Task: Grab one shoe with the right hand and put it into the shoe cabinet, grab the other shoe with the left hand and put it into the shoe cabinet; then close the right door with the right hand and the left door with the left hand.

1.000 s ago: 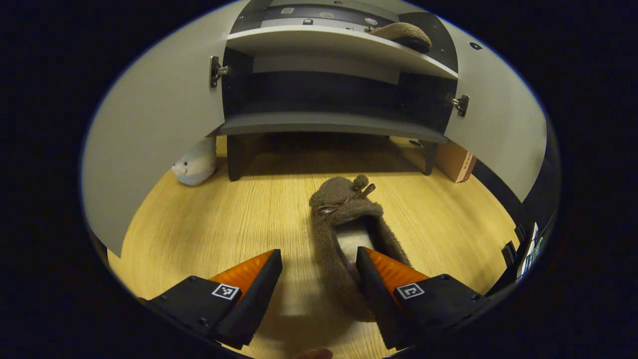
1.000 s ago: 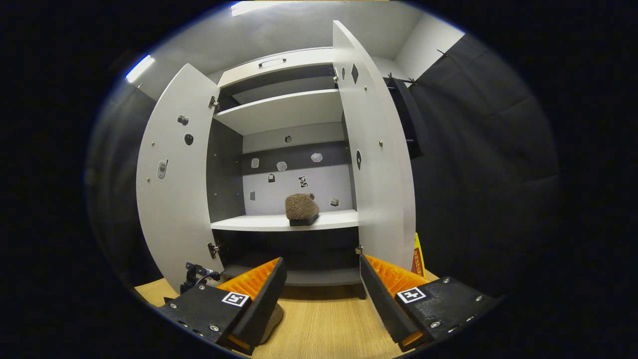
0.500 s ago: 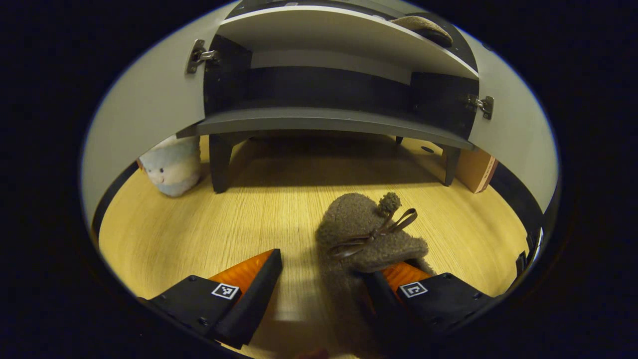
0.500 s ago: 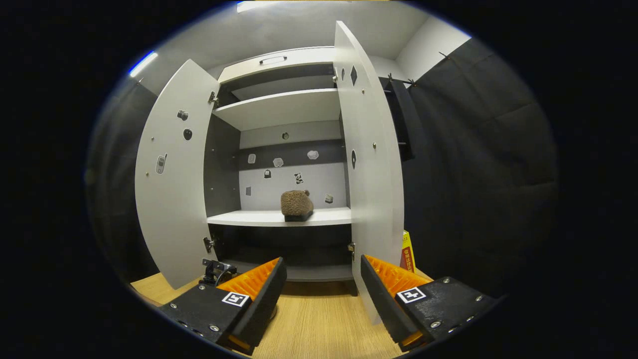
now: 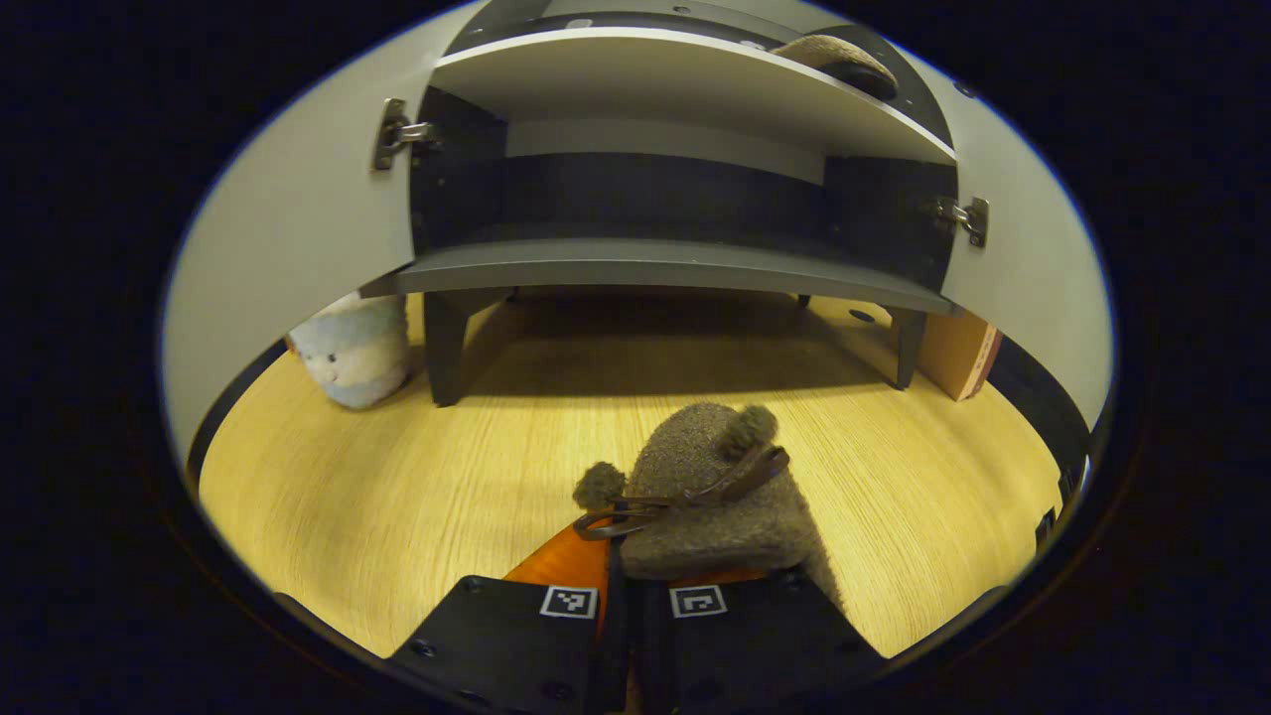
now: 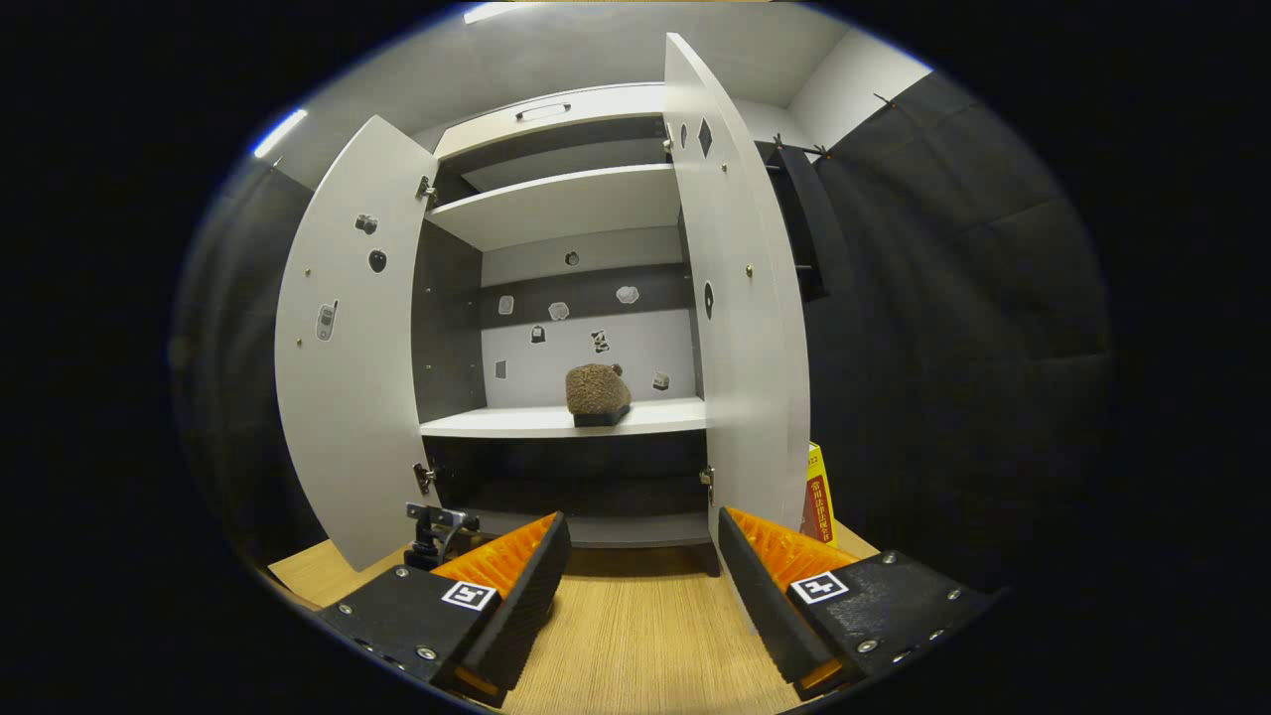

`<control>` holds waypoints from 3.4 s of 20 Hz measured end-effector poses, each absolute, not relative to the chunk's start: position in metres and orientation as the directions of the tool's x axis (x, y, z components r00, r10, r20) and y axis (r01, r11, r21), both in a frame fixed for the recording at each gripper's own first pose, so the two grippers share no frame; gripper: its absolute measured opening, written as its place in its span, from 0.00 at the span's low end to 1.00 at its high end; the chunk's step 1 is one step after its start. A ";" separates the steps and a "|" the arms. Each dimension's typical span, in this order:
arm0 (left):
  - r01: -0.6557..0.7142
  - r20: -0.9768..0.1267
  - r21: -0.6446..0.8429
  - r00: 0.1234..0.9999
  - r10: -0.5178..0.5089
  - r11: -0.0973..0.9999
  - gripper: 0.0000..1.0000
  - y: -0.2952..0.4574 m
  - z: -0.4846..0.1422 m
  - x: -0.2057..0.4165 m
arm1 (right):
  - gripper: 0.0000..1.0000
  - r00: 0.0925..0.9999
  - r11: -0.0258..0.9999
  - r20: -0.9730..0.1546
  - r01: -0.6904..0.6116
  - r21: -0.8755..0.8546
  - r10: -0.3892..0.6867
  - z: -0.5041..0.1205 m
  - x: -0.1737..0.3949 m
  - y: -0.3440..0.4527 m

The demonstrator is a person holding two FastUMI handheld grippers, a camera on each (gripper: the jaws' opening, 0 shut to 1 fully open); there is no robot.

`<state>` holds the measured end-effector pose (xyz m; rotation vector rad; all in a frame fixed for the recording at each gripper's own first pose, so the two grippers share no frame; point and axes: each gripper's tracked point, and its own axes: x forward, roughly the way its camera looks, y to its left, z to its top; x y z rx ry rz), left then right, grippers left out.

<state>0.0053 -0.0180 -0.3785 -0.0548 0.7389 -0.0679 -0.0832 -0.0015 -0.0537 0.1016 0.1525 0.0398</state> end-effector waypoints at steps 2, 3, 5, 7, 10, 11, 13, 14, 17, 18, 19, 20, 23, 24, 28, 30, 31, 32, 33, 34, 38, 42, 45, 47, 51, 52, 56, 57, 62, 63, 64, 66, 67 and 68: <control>0.013 -0.644 -0.131 0.759 -0.095 0.991 0.13 -0.021 -0.348 -0.008 | 0.92 0.988 0.994 -0.145 -0.038 0.105 0.053 -0.052 -0.084 0.001; 0.007 -0.617 -0.137 0.782 -0.091 0.991 0.13 -0.021 -0.324 -0.012 | 0.92 0.988 0.994 -0.142 -0.041 0.098 0.055 -0.052 -0.084 0.000; -0.011 -0.529 -0.127 0.847 -0.058 0.992 0.13 -0.017 -0.269 -0.016 | 0.92 0.989 0.997 -0.137 -0.042 0.072 0.052 -0.053 -0.082 -0.001; -0.025 -0.467 -0.095 0.884 -0.022 0.995 0.12 -0.014 -0.219 -0.015 | 0.92 0.990 0.997 -0.133 -0.045 0.056 0.052 -0.055 -0.079 -0.001; -0.019 -0.370 -0.054 0.929 -0.003 0.998 0.12 -0.014 -0.134 0.010 | 0.92 0.989 0.995 -0.123 -0.069 0.076 0.078 -0.052 -0.073 0.006; -0.022 -0.350 -0.034 0.937 0.009 0.999 0.12 -0.013 -0.106 0.023 | 0.92 0.990 0.994 -0.116 -0.072 0.078 0.081 -0.049 -0.071 0.007; -0.026 -0.299 -0.006 0.954 0.023 1.000 0.12 -0.016 -0.062 0.027 | 0.92 0.991 0.994 -0.107 -0.076 0.078 0.084 -0.047 -0.072 0.007; -0.016 -0.273 -0.001 0.962 0.015 1.000 0.12 -0.019 -0.036 0.036 | 0.92 0.991 0.995 -0.107 -0.073 0.075 0.081 -0.048 -0.072 0.006; -0.002 -0.203 0.028 0.979 0.008 1.000 0.12 -0.023 0.006 0.089 | 0.92 0.993 0.997 -0.105 -0.051 0.051 0.057 -0.048 -0.076 -0.003; 0.011 -0.193 0.040 0.981 -0.003 0.999 0.12 -0.028 0.018 0.110 | 0.92 0.993 0.998 -0.109 -0.039 0.041 0.044 -0.048 -0.078 -0.008; 0.018 -0.186 0.048 0.983 -0.008 0.999 0.12 -0.036 0.029 0.130 | 0.92 0.993 0.999 -0.111 -0.028 0.032 0.032 -0.048 -0.080 -0.013; 0.022 -0.188 0.057 0.982 -0.011 0.998 0.12 -0.043 0.034 0.151 | 0.92 0.994 0.999 -0.109 -0.017 0.027 0.020 -0.045 -0.082 -0.017; 0.057 -0.225 0.037 0.973 -0.048 0.998 0.12 -0.069 0.030 0.198 | 0.92 0.994 1.000 -0.109 0.019 0.007 -0.018 -0.041 -0.086 -0.032; 0.058 -0.229 0.062 0.972 -0.043 0.996 0.13 -0.073 0.028 0.212 | 0.92 0.993 1.000 -0.112 0.024 0.000 -0.024 -0.040 -0.086 -0.036; 0.048 -0.331 0.045 0.943 -0.031 0.998 0.12 -0.076 -0.009 0.254 | 0.92 0.993 1.000 -0.120 0.026 0.015 -0.024 -0.038 -0.083 -0.043; 0.010 -0.357 0.078 0.934 0.019 0.997 0.12 -0.063 -0.020 0.274 | 0.92 0.993 0.999 -0.118 0.031 0.021 -0.028 -0.035 -0.084 -0.045; -0.009 -0.362 0.083 0.931 0.039 0.996 0.12 -0.056 -0.025 0.289 | 0.92 0.992 0.999 -0.120 0.029 0.024 -0.026 -0.034 -0.086 -0.044; -0.024 -0.375 0.066 0.926 0.048 0.998 0.12 -0.053 -0.030 0.299 | 0.92 0.992 0.999 -0.124 0.025 0.023 -0.022 -0.034 -0.087 -0.043; -0.027 -0.392 0.060 0.919 0.049 0.998 0.12 -0.052 -0.034 0.305 | 0.92 0.992 0.999 -0.128 0.022 0.025 -0.018 -0.033 -0.088 -0.042; -0.020 -0.404 0.072 0.913 0.048 0.997 0.12 -0.051 -0.038 0.315 | 0.92 0.991 0.999 -0.131 0.019 0.029 -0.015 -0.032 -0.090 -0.041; -0.031 -0.460 0.076 0.886 0.063 0.997 0.12 -0.049 -0.063 0.350 | 0.92 0.989 0.997 -0.148 0.032 0.071 -0.021 -0.032 -0.098 -0.036; -0.042 -0.487 0.086 0.870 0.079 0.995 0.12 -0.044 -0.077 0.365 | 0.92 0.985 0.996 -0.161 0.070 0.056 -0.060 -0.032 -0.113 -0.039; -0.038 -0.475 0.079 0.877 0.071 0.996 0.22 -0.048 -0.074 0.367 | 0.92 0.980 0.993 -0.177 0.101 0.063 -0.089 -0.035 -0.121 -0.043; -0.055 -0.466 0.068 0.881 0.081 0.996 0.31 -0.046 -0.071 0.365 | 0.92 0.979 0.991 -0.180 0.114 0.072 -0.099 -0.035 -0.124 -0.045; -0.051 -0.477 0.064 0.876 0.076 0.997 0.58 -0.042 -0.076 0.359 | 0.92 0.979 0.990 -0.174 0.121 0.065 -0.108 -0.032 -0.127 -0.051; -0.050 -0.478 0.071 0.875 0.078 0.996 0.67 -0.039 -0.077 0.358 | 0.92 0.978 0.990 -0.176 0.122 0.064 -0.110 -0.033 -0.127 -0.053; -0.051 -0.456 0.049 0.887 0.068 0.998 0.87 -0.037 -0.067 0.348 | 0.92 0.978 0.990 -0.180 0.122 0.068 -0.108 -0.036 -0.122 -0.056; -0.052 -0.447 0.046 0.892 0.067 0.998 0.89 -0.036 -0.063 0.344 | 0.92 0.978 0.990 -0.179 0.118 0.073 -0.103 -0.036 -0.120 -0.056; -0.032 -0.445 -0.003 0.895 0.027 0.999 0.92 -0.034 -0.063 0.327 | 0.92 0.982 0.992 -0.172 0.091 0.088 -0.075 -0.036 -0.108 -0.048; -0.020 -0.456 -0.002 0.890 0.017 1.000 0.91 -0.037 -0.066 0.328 | 0.92 0.983 0.992 -0.173 0.083 0.090 -0.067 -0.037 -0.107 -0.046; -0.008 -0.462 0.014 0.887 0.013 1.000 0.92 -0.037 -0.068 0.329 | 0.92 0.983 0.993 -0.171 0.078 0.087 -0.062 -0.036 -0.105 -0.045; 0.005 -0.467 0.036 0.884 0.013 0.999 0.93 -0.039 -0.066 0.329 | 0.92 0.984 0.994 -0.166 0.072 0.079 -0.058 -0.036 -0.103 -0.043; 0.016 -0.460 0.032 0.888 0.000 0.999 0.93 -0.043 -0.062 0.325 | 0.92 0.985 0.994 -0.163 0.071 0.081 -0.057 -0.036 -0.102 -0.042; 0.028 -0.462 0.022 0.887 -0.015 0.999 0.93 -0.046 -0.060 0.318 | 0.92 0.985 0.994 -0.161 0.073 0.085 -0.059 -0.036 -0.102 -0.042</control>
